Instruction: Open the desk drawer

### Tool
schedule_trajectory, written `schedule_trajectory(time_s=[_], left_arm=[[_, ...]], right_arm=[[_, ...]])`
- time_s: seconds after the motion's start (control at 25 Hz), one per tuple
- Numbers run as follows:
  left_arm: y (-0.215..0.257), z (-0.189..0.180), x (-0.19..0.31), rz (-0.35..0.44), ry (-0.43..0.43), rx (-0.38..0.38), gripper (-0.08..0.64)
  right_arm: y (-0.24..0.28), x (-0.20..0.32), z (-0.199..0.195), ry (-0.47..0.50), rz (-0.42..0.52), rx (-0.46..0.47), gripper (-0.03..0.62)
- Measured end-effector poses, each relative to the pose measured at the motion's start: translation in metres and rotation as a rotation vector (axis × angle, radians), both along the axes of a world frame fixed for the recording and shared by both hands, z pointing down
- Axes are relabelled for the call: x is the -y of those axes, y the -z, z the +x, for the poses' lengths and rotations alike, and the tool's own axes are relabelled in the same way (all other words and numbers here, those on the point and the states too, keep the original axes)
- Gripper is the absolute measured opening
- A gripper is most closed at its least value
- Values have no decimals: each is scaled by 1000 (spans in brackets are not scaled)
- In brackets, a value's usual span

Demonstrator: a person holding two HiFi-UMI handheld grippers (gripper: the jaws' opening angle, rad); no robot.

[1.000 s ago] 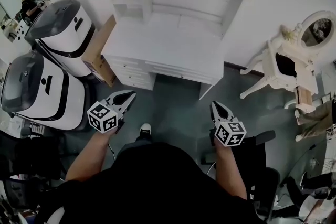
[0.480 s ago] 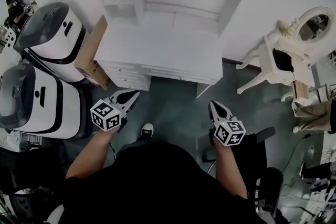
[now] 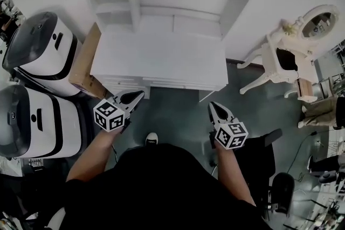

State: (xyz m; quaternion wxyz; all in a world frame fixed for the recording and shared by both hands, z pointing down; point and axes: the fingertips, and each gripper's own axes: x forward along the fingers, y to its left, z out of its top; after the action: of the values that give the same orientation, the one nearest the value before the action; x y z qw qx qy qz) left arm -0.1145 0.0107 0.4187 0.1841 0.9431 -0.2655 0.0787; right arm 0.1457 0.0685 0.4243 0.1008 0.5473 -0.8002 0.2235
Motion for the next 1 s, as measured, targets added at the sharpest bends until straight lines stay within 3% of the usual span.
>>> schedule_trajectory(time_s=[0.56, 1.0], left_arm=[[-3, -3, 72, -1, -122, -42, 8], [-8, -28, 85, -11, -110, -65, 8]], right_arm=[[-8, 21, -9, -129, -53, -40, 2], [2, 55, -38, -91, -56, -88, 2]])
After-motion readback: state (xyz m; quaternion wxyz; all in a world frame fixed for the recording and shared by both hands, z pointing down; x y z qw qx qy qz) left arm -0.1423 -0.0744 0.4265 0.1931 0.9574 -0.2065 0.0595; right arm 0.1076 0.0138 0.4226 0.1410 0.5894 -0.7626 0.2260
